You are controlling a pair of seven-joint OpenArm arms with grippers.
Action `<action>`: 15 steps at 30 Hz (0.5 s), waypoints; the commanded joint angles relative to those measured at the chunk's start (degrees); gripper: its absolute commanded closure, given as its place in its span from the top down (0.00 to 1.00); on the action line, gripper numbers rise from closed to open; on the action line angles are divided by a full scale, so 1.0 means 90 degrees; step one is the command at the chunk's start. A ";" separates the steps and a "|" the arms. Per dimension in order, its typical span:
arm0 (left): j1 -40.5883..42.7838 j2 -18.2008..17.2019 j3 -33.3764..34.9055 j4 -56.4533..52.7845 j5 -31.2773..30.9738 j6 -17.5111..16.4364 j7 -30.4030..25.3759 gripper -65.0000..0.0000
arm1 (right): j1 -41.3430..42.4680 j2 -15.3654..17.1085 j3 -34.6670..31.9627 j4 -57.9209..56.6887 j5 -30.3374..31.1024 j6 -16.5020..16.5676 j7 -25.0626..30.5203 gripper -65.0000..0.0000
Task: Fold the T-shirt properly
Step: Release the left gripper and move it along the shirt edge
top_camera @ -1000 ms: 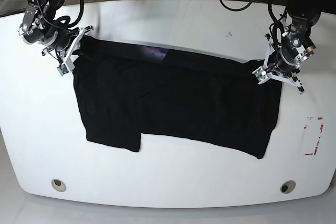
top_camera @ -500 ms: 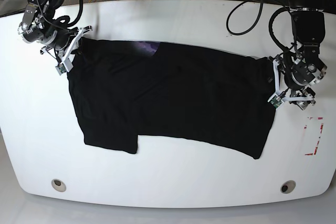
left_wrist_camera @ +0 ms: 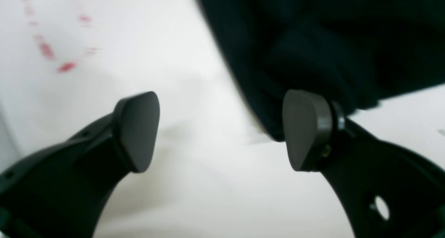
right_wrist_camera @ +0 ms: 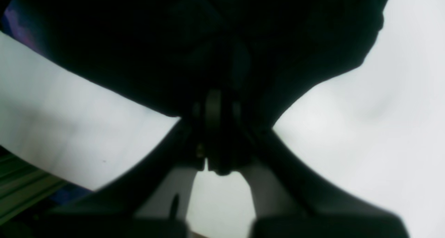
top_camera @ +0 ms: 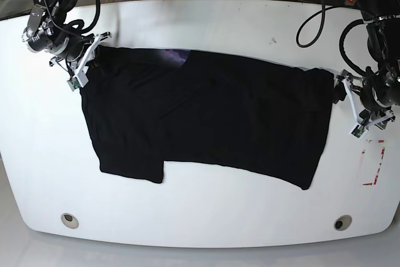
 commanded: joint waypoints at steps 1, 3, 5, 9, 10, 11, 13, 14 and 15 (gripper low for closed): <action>0.0080 0.0049 -0.0046 0.0081 0.0193 0.0011 -0.0297 0.80 | 0.0054 0.0118 0.0031 0.0094 0.0062 -0.0008 0.0090 0.00; 0.0236 0.0186 -0.0065 0.0090 0.0262 0.0011 -0.0590 0.80 | 0.0054 0.0118 0.0031 0.0094 0.0062 -0.0008 0.0090 0.00; 0.0432 0.0244 -0.0134 0.0090 0.0349 0.0011 -0.0932 0.80 | 0.0054 0.0118 0.0021 0.0094 0.0062 -0.0008 0.0090 0.00; 0.0500 0.0527 -0.0163 -0.0232 0.0369 0.0011 -0.1069 0.80 | 0.0054 0.0118 0.0021 0.0094 0.0062 -0.0008 0.0090 0.00; 0.0451 0.0576 -0.0173 -0.0310 0.0369 0.0011 -0.1069 0.80 | 0.0054 0.0118 0.0021 0.0094 0.0062 -0.0008 0.0090 0.00; 0.0344 0.0635 -0.0173 -0.0427 0.0369 0.0011 -0.1069 0.80 | 0.0054 0.0118 0.0021 0.0094 0.0062 -0.0008 0.0090 0.00; 0.0188 0.0645 -0.0173 -0.0613 0.0369 0.0011 -0.1069 0.80 | 0.0054 0.0118 0.0021 0.0094 0.0062 -0.0008 0.0090 0.00; 0.0119 0.0654 -0.0173 -0.0720 0.0369 0.0011 -0.1069 0.80 | 0.0054 0.0118 0.0012 0.0094 0.0062 -0.0008 0.0090 0.00; 0.0051 0.0654 -0.0173 -0.0867 0.0359 0.0011 -0.1069 0.80 | 0.0054 0.0108 0.0002 0.0094 0.0062 -0.0008 0.0090 0.00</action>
